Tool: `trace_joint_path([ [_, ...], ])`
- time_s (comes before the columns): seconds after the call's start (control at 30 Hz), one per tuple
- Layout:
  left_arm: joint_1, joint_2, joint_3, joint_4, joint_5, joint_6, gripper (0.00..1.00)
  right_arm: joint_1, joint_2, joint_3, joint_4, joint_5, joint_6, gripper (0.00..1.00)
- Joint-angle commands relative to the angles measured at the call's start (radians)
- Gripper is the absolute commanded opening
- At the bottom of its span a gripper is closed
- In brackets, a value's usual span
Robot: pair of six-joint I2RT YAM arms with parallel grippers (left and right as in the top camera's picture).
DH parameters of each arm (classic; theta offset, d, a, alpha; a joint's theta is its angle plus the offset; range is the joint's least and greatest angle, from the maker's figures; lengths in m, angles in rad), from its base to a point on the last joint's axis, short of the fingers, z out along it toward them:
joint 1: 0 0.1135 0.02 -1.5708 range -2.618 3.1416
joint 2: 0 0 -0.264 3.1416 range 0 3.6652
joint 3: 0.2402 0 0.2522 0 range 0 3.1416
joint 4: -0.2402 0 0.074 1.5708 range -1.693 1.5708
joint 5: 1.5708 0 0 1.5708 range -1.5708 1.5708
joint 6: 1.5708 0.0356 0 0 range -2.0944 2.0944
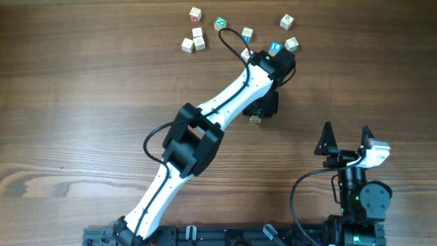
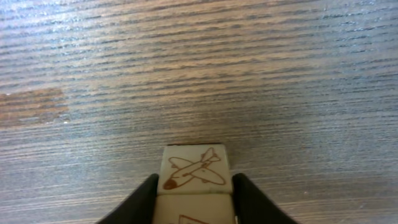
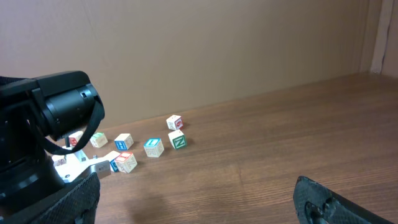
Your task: Form a tower
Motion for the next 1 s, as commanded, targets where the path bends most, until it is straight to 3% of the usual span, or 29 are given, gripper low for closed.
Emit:
trace_joint_path([
  [0.0, 0.003, 0.013, -0.013, -0.001, 0.005, -0.005, 0.28, 0.004, -0.006, -0.001, 0.003, -0.015, 0.006, 1.00],
  [0.23, 0.003, 0.005, -0.010, -0.011, 0.005, -0.005, 0.23, 0.004, -0.006, -0.001, 0.003, -0.015, 0.006, 1.00],
  [0.83, 0.003, -0.006, -0.010, -0.019, 0.024, -0.005, 0.54, 0.004, -0.006, -0.001, 0.003, -0.015, 0.006, 1.00],
  [0.97, 0.003, -0.008, -0.010, -0.022, 0.027, -0.005, 0.55, 0.004, -0.006, -0.001, 0.003, -0.015, 0.006, 1.00],
])
